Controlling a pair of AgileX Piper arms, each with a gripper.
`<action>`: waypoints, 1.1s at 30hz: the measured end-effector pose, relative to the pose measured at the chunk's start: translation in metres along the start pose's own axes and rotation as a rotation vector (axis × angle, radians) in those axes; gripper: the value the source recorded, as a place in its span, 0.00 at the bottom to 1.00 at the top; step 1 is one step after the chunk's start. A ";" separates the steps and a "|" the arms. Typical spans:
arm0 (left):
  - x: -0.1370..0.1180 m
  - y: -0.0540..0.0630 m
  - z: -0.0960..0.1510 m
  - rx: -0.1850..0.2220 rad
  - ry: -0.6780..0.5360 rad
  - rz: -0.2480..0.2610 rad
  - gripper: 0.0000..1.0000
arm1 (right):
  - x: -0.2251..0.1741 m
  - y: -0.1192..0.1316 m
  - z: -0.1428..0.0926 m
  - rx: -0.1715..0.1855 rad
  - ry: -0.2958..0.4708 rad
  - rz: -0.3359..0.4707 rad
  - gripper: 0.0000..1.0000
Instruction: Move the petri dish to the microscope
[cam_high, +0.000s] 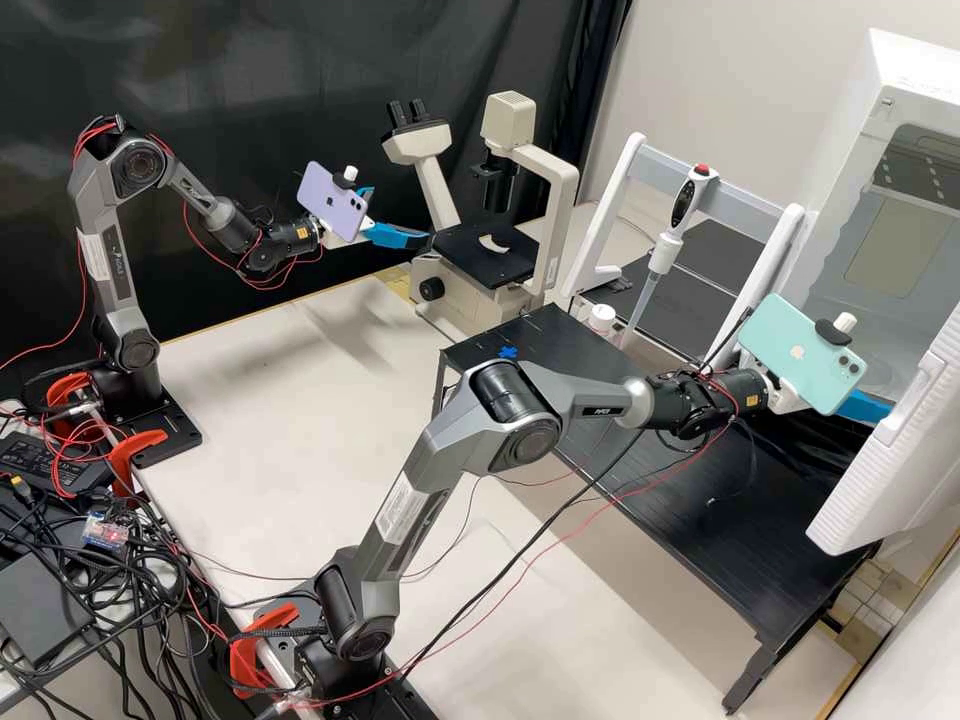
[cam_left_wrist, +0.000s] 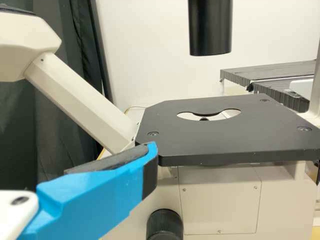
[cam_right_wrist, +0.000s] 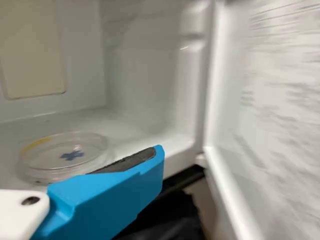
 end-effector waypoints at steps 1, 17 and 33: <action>0.000 0.000 0.000 0.000 0.000 0.000 1.00 | 0.004 -0.003 -0.001 -0.004 0.003 -0.013 1.00; 0.000 0.000 0.000 0.000 0.000 0.000 1.00 | 0.059 -0.033 0.004 -0.024 -0.001 -0.104 1.00; 0.000 0.000 0.000 0.000 0.000 0.000 1.00 | 0.075 -0.036 0.013 -0.023 -0.048 -0.103 0.00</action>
